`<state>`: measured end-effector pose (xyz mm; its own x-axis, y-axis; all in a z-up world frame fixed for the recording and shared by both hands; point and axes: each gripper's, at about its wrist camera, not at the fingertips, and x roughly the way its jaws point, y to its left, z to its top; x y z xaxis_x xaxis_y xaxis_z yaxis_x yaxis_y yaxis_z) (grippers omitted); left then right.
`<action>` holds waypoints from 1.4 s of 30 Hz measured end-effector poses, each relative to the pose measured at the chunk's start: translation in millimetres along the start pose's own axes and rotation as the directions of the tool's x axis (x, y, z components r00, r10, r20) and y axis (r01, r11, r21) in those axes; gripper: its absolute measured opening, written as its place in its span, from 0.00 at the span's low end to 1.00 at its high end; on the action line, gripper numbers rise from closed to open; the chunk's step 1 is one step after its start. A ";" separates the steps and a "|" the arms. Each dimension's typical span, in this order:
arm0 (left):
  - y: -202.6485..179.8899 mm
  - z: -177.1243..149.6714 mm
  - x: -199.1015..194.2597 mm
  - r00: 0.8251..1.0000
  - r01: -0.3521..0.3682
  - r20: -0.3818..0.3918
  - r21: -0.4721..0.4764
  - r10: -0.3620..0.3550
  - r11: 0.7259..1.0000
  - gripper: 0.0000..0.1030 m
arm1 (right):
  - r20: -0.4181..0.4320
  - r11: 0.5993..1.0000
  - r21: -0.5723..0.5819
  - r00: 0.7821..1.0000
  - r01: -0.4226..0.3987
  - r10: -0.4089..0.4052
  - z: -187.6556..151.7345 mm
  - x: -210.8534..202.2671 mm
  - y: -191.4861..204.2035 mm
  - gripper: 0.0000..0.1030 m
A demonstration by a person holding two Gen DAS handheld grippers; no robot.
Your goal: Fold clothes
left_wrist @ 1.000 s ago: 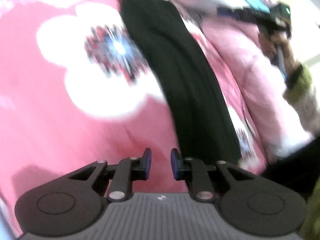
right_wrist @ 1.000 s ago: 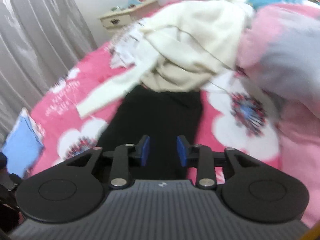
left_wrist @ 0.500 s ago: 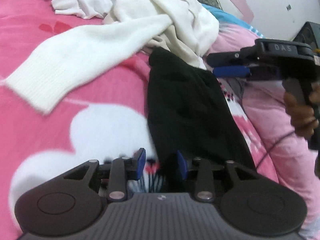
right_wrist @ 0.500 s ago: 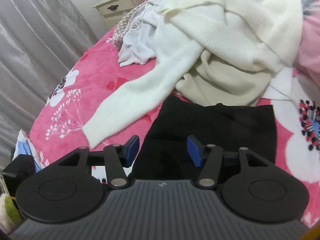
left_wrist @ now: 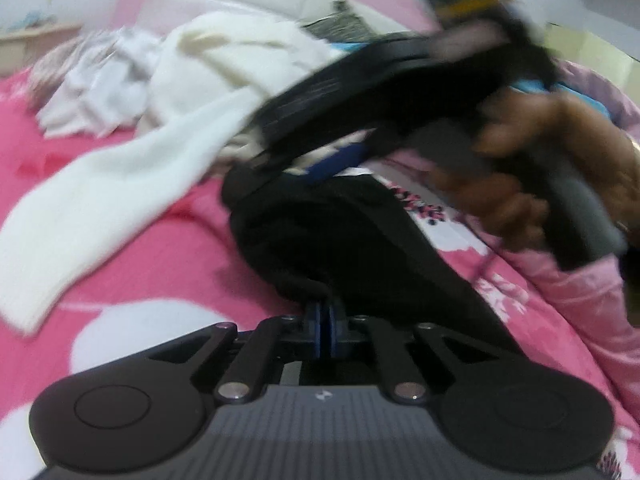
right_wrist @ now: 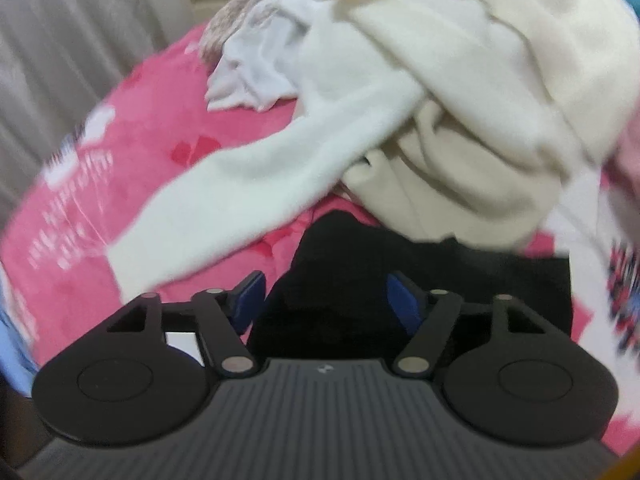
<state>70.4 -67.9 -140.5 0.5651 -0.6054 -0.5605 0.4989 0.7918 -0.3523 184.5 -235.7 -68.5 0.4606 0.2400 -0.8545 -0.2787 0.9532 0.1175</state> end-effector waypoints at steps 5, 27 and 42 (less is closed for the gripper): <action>-14.5 4.1 5.0 0.999 0.032 0.035 0.065 -0.034 0.997 0.05 | -0.039 0.974 -0.187 0.990 0.128 -0.138 9.0 26.6 16.0 0.70; -55.6 3.4 11.5 0.989 0.092 0.091 0.251 -0.118 0.964 0.05 | -0.032 0.978 -0.188 0.995 0.088 -0.096 14.2 20.7 -9.8 0.04; 11.3 -8.7 -13.1 0.999 -0.003 0.048 -0.046 0.005 0.999 0.05 | 0.485 0.971 0.162 0.871 -0.177 0.078 -16.0 0.4 -52.8 0.09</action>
<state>62.9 -50.4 -143.7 0.5988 -0.6043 -0.5256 0.4661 0.7966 -0.3849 185.9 -288.9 -83.2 0.7884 0.3727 -0.4894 -0.2160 0.9126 0.3471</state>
